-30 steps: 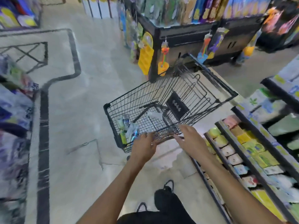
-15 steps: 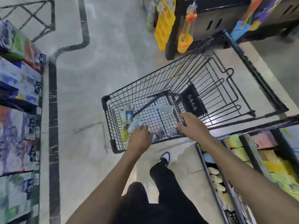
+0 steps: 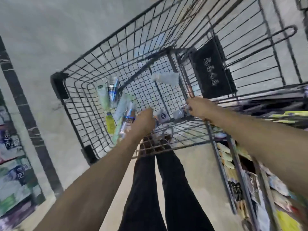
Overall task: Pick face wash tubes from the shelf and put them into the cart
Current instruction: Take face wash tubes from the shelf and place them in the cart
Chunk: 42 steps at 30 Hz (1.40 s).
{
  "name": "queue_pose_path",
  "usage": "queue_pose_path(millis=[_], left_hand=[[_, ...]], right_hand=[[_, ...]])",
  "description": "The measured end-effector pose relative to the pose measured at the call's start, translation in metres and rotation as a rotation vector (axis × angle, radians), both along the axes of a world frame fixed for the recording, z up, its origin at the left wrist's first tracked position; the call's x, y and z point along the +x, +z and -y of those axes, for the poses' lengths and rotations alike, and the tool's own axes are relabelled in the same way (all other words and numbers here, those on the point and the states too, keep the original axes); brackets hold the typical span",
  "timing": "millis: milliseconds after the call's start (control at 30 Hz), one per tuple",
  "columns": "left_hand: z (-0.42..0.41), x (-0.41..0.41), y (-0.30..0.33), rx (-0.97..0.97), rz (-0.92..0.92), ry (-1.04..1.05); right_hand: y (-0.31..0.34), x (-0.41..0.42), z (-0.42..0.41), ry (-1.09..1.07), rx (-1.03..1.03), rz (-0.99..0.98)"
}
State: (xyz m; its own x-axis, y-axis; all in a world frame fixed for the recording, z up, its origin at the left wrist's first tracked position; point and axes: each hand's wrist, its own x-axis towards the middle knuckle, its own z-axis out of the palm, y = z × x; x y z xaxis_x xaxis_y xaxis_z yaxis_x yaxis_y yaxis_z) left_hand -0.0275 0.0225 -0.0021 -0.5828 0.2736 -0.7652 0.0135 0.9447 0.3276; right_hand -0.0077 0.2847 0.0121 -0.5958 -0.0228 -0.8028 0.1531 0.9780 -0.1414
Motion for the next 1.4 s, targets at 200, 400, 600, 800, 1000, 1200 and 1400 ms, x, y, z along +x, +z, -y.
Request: queue_pose_path(millis=[200, 400, 600, 800, 1000, 1200, 1400], left_hand=[[-0.015, 0.006, -0.063, -0.049, 0.015, -0.042], [-0.017, 0.014, -0.086, -0.169, 0.041, -0.178], [-0.026, 0.016, -0.089, -0.200, 0.028, -0.223], [-0.023, 0.011, -0.089, -0.071, 0.062, 0.099], [-0.013, -0.010, -0.046, 0.207, 0.156, 0.556], [-0.002, -0.022, 0.032, 0.411, 0.212, 0.826], [-0.004, -0.020, 0.151, 0.630, 0.160, 0.839]], right_hand=[[-0.082, -0.004, 0.002, 0.112, 0.012, 0.071], [-0.105, -0.001, -0.003, 0.206, 0.082, 0.002], [-0.112, -0.005, -0.006, 0.367, 0.126, -0.053], [-0.100, -0.008, -0.007, 0.289, 0.056, -0.029], [-0.050, -0.016, 0.000, -0.217, -0.104, -0.062], [0.027, -0.021, 0.002, -0.836, -0.367, -0.097], [0.149, 0.010, 0.023, -1.499, -0.871, -0.234]])
